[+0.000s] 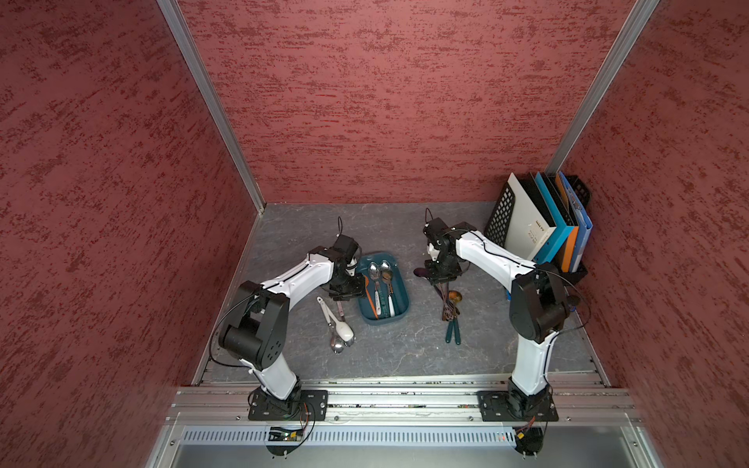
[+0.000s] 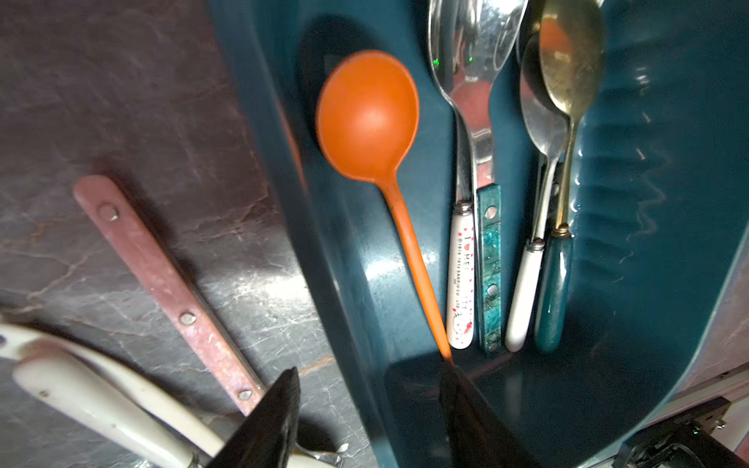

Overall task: Put the spoon into the storage box
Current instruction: Pick up the spoon from the center of the board.

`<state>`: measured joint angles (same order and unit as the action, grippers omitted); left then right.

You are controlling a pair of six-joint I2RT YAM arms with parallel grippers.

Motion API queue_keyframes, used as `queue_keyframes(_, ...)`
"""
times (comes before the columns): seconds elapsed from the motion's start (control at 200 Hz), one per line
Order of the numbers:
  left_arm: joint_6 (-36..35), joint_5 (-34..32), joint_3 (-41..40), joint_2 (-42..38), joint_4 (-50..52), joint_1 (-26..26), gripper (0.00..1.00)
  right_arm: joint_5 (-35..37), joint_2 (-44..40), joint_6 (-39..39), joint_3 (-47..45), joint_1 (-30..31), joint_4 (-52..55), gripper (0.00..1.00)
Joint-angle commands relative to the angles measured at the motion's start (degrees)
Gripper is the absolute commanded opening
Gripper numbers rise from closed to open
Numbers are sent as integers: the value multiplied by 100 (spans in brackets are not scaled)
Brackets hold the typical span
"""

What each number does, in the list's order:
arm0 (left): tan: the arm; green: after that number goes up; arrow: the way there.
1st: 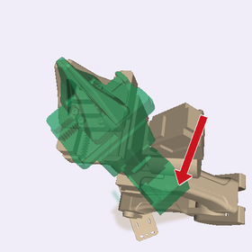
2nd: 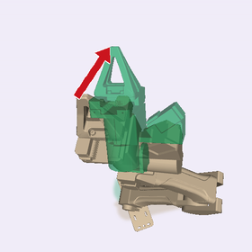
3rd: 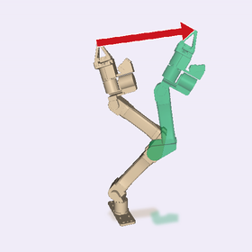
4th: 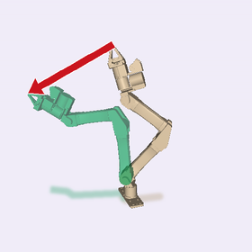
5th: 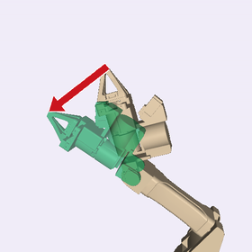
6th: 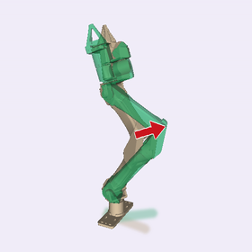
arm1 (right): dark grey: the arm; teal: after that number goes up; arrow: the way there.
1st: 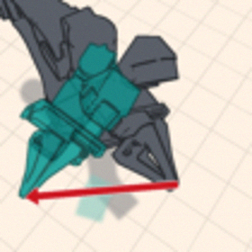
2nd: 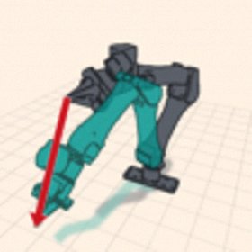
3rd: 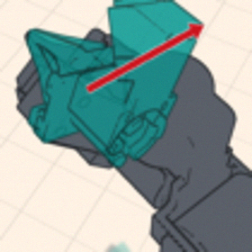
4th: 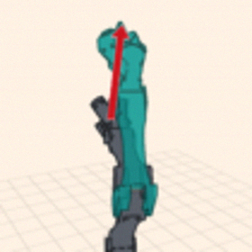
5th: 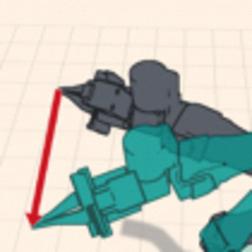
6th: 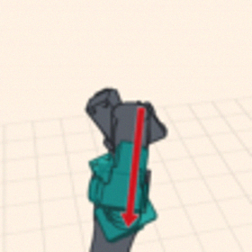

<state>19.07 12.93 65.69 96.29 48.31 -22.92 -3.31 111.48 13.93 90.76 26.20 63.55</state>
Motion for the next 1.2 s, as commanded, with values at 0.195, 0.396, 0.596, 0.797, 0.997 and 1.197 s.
queue_keyframes(0.195, -597, -466, 397, 336, 441, -198, 46, -91, 458, -167, -160, -227, -377, 31)
queue_keyframes(0.396, -685, -524, 529, 487, 468, -286, 44, -64, 667, -206, -181, -297, -443, 30)
queue_keyframes(0.596, -745, -527, 625, 566, 477, -306, 42, -23, 672, -181, -277, -369, -517, 29)
queue_keyframes(0.797, -754, -510, 692, 541, 519, -344, 43, 14, 605, -201, -360, -441, -589, 29)
queue_keyframes(0.997, -686, -497, 681, 413, 547, -414, 45, 6, 679, -222, -367, -506, -646, 27)
queue_keyframes(1.197, -633, -526, 625, 303, 565, -441, 46, 14, 757, -233, -498, -516, -743, 25)
